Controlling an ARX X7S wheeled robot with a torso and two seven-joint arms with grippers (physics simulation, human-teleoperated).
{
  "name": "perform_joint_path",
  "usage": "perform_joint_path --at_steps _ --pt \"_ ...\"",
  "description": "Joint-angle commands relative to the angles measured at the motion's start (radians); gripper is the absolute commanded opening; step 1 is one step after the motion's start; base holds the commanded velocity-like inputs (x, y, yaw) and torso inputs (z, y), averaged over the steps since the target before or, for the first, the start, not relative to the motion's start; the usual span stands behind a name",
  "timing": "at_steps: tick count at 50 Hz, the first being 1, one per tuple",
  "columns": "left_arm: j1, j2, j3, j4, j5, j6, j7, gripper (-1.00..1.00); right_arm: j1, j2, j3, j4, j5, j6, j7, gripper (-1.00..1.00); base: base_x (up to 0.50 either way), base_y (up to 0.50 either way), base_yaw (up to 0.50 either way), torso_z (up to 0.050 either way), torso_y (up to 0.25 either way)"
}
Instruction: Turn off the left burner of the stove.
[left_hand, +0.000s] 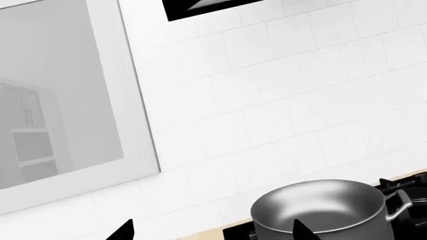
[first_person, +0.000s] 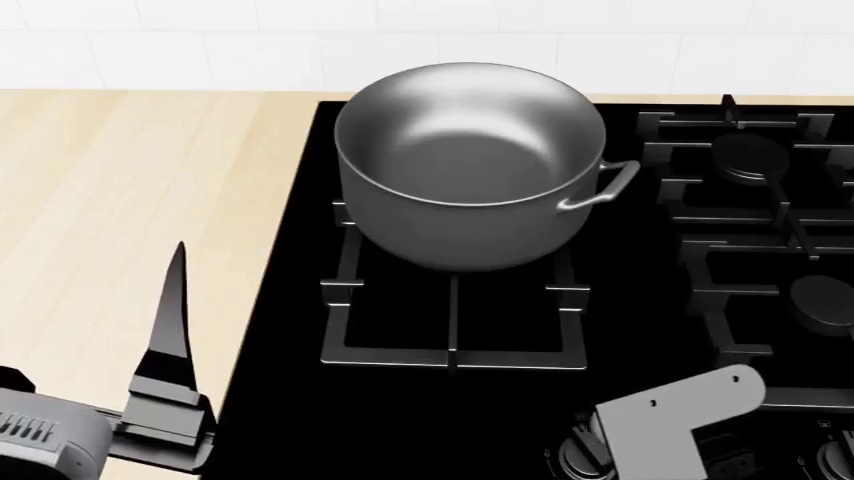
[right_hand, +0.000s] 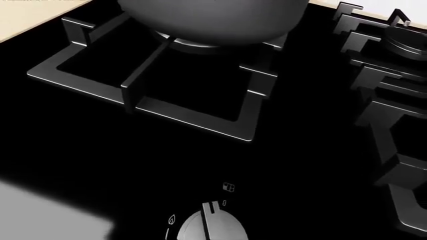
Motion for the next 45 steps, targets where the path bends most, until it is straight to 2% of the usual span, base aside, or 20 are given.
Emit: perform_joint_path --at_steps 1,9,10,45 --pt "0.000 0.000 0.003 0.000 0.000 0.000 -0.002 1.00 -0.003 0.009 0.008 -0.002 0.002 -0.007 0.002 1.00 0.00 0.00 0.00 0.000 0.000" --pt "-0.002 0.000 0.006 0.000 -0.001 -0.006 -0.003 1.00 0.004 0.009 0.006 -0.002 0.005 -0.003 0.004 1.00 0.00 0.00 0.00 0.000 0.000" --pt "0.004 0.000 0.000 0.000 -0.002 0.002 0.001 1.00 0.014 0.006 -0.001 -0.001 0.005 0.005 0.005 -1.00 0.00 0.00 0.00 0.000 0.000" --pt "-0.004 0.000 0.003 0.000 0.003 -0.003 0.001 1.00 0.015 0.010 -0.015 -0.002 0.000 -0.011 -0.004 -1.00 0.00 0.00 0.00 0.000 0.000"
